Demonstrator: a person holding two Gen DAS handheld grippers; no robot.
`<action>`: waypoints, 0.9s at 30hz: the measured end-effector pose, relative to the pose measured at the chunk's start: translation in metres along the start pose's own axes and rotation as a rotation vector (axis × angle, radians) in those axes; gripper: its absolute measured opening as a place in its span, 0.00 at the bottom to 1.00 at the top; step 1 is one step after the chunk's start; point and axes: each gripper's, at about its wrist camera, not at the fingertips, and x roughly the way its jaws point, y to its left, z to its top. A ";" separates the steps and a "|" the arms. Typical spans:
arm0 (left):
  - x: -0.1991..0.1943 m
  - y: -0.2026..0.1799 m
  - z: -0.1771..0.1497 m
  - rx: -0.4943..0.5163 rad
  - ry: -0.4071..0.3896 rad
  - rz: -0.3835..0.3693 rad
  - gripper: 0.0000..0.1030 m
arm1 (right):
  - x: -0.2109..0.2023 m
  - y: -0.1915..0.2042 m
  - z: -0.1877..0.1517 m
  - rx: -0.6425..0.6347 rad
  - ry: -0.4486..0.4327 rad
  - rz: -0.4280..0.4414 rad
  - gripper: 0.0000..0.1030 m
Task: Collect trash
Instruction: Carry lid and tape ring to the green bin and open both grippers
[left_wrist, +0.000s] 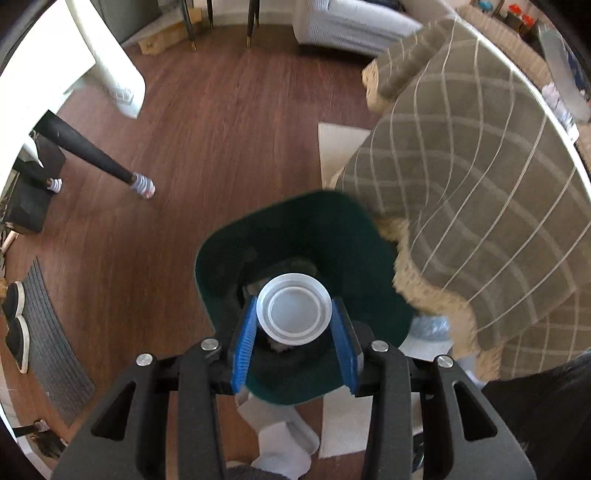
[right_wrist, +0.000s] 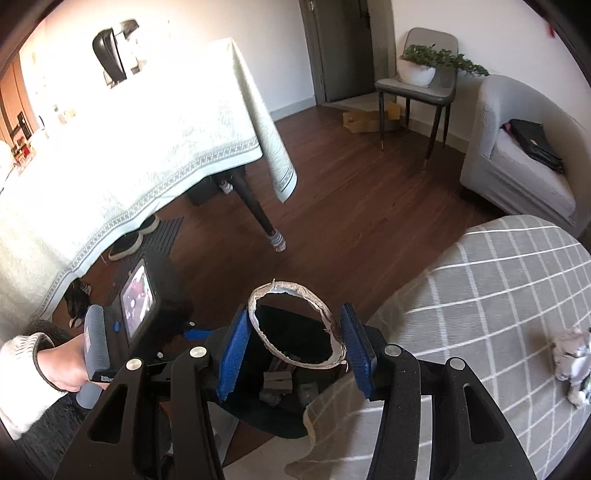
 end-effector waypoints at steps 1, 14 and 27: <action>0.002 0.003 -0.001 0.002 0.005 0.004 0.48 | 0.006 0.004 0.000 -0.003 0.016 -0.001 0.49; -0.035 0.034 -0.003 -0.048 -0.110 -0.014 0.50 | 0.068 0.028 -0.008 -0.005 0.156 -0.030 0.49; -0.111 0.048 0.017 -0.140 -0.329 -0.054 0.34 | 0.116 0.045 -0.033 -0.045 0.282 -0.036 0.49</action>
